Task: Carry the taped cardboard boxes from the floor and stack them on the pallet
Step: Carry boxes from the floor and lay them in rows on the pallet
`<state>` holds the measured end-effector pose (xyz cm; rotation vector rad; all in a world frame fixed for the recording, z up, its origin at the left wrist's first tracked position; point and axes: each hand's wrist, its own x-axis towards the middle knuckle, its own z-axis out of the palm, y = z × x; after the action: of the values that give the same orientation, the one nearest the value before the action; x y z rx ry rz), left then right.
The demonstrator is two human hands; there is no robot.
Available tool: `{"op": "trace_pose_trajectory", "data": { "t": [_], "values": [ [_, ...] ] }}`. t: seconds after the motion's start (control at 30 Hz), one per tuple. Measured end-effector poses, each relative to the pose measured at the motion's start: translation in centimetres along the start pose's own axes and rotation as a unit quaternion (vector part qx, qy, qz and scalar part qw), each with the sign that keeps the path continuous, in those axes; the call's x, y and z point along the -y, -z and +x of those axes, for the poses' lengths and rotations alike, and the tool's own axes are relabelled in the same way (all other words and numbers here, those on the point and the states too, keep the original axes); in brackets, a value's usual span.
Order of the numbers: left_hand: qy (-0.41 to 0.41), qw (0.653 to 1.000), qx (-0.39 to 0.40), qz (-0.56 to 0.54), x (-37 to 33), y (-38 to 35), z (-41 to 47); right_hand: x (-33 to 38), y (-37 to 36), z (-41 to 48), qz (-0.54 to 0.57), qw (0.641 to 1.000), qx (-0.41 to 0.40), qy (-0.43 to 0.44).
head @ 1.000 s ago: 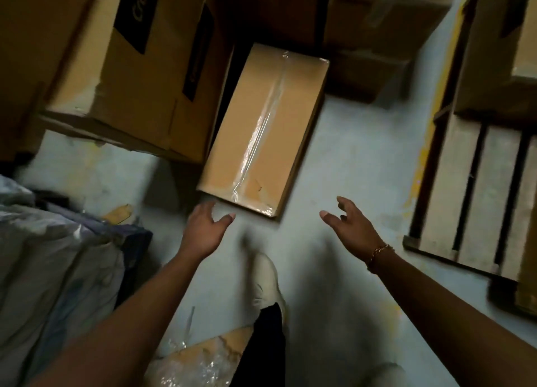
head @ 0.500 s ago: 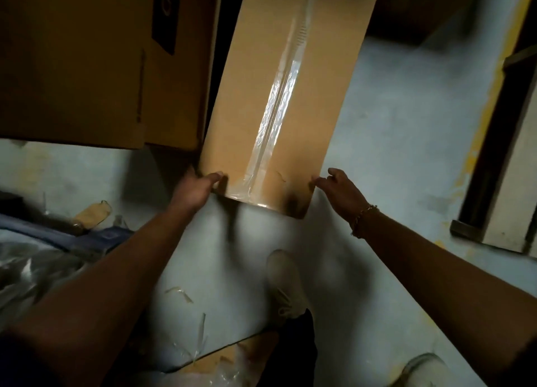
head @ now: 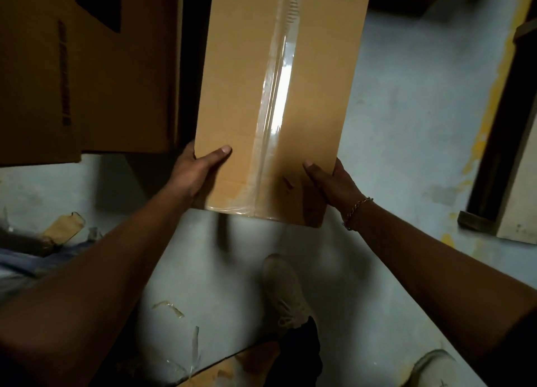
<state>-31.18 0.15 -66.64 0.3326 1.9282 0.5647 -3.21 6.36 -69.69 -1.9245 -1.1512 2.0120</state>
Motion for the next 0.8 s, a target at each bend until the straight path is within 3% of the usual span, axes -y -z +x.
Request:
{"op": "trace_pose_trajectory", "data": {
  "t": [0.17, 0.37, 0.8],
  "values": [
    [-0.045, 0.999, -0.025, -0.012, 1.7, -2.3, -2.8, -1.1, 1.7, -2.6, 0.032, 0.999, -0.032, 0.027],
    [-0.029, 0.998, -0.029, -0.04, 2.3, -6.1, -11.3, -1.8, 6.5, -10.2, 0.059, 0.995, -0.081, 0.029],
    [-0.054, 0.997, -0.041, -0.046, -2.3, -22.8, -33.2, -5.9, 27.4, -26.4, 0.086, 0.99, -0.088, 0.062]
  ]
}}
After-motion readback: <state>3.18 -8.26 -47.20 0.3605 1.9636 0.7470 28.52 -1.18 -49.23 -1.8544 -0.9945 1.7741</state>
